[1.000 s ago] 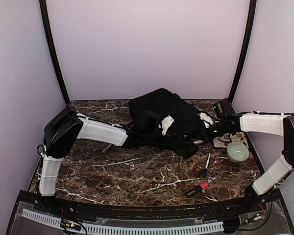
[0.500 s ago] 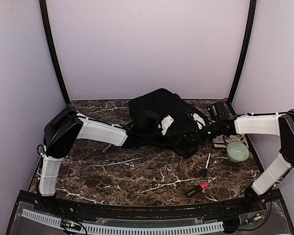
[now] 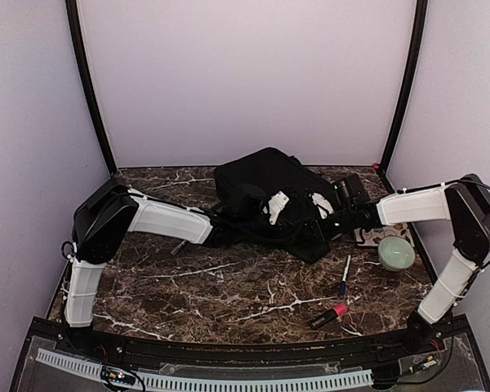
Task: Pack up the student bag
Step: Grab the largest pocket of the student bag.
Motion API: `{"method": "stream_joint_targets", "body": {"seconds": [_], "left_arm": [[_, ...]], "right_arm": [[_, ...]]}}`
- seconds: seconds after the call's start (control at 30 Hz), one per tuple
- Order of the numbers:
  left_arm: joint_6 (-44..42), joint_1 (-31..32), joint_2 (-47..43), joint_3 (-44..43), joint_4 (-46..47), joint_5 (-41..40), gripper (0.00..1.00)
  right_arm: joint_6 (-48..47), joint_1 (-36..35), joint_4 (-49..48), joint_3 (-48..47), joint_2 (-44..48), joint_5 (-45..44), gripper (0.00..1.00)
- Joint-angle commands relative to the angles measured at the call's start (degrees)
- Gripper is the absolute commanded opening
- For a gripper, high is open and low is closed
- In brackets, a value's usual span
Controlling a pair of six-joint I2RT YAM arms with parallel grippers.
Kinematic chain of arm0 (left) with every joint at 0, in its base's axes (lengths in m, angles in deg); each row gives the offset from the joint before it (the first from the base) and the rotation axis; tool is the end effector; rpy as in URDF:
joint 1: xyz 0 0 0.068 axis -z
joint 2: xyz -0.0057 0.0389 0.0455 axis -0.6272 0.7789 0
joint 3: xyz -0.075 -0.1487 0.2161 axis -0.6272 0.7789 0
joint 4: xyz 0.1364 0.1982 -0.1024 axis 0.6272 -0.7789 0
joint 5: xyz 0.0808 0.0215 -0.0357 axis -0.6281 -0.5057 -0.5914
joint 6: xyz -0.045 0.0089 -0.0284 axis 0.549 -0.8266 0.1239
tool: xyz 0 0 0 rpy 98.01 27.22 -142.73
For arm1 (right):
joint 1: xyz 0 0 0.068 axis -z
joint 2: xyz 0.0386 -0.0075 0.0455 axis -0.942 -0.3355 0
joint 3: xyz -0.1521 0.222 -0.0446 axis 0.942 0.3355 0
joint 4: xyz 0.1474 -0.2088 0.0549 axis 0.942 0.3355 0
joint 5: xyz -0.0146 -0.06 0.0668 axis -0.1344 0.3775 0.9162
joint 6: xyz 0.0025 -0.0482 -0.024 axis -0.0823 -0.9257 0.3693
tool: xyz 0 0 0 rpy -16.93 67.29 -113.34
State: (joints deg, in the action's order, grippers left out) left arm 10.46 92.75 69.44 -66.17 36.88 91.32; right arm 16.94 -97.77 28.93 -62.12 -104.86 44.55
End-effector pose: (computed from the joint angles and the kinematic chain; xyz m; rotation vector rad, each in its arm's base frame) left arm 0.2869 -0.4042 0.1785 0.9970 1.7377 -0.8049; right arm 0.2899 0.1649 0.1700 -0.7429 2.3260 0.6772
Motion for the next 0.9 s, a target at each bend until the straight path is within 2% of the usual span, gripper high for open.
{"method": "stream_joint_targets", "body": {"seconds": [0.0,0.17,0.4,0.7,0.87], "left_arm": [[0.6,0.6,-4.1,0.4,2.4,1.6,0.00],[0.5,0.6,-4.1,0.8,2.9,2.0,0.00],[0.5,0.6,-4.1,1.3,3.2,1.8,0.00],[-1.2,0.6,-4.7,2.1,2.4,0.1,0.00],[-1.9,0.6,-4.9,2.7,2.6,-0.5,0.00]], "right_arm": [[1.1,0.0,-4.4,-2.0,0.4,-3.0,0.12],[1.7,0.5,-5.0,-1.0,1.9,-5.2,0.21],[1.4,0.8,-5.6,-1.1,1.6,-3.8,0.04],[-8.3,3.7,9.1,-0.7,8.7,-3.7,0.00],[-11.3,7.2,12.5,0.3,10.7,-4.1,0.00]]}}
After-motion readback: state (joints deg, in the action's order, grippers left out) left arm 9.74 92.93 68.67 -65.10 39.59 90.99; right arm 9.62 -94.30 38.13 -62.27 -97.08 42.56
